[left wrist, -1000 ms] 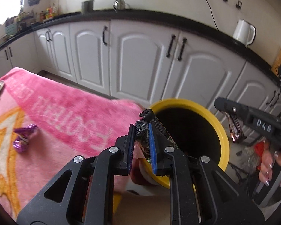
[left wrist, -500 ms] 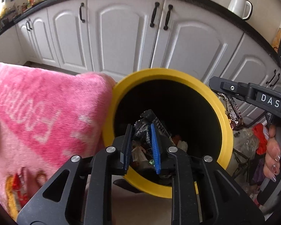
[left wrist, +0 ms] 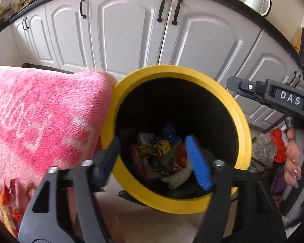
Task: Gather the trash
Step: 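Open both tools to drop the snack bag and candy bar into the bin, then move both open tools back over the table toward the purple wrapper and red tube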
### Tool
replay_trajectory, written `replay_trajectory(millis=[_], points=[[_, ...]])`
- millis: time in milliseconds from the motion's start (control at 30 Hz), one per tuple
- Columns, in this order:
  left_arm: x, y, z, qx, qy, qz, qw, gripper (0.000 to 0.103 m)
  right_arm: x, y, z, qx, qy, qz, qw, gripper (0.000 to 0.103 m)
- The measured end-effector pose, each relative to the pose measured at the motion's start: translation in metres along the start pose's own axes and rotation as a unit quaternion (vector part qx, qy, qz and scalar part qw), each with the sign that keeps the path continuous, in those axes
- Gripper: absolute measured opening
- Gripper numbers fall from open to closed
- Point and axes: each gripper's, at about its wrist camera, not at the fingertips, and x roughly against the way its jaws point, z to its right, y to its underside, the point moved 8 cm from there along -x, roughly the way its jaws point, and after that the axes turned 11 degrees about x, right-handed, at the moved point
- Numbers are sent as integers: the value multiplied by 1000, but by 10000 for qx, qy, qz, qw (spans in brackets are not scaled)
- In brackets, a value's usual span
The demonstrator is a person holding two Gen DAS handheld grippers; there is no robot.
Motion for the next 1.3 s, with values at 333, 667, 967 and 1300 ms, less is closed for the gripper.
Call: replay_trajectory(millis=[333,667,967,1300], points=[[55,-12,-18,297,5,451,9985,92,30,-9,-18,274,407,278,9984,64],[109,-27,-60,699,-176,1052,9918,92,56,-21,-68,516,436,566,9961,80],[153,-34,-114,1146,-369,1530,9809,92,72,-28,-122,886,321,798,9923,84],[189,-38,-184,1624,-694,1863,9665,92,78,-24,-185,1165,-9,914,9890,88]])
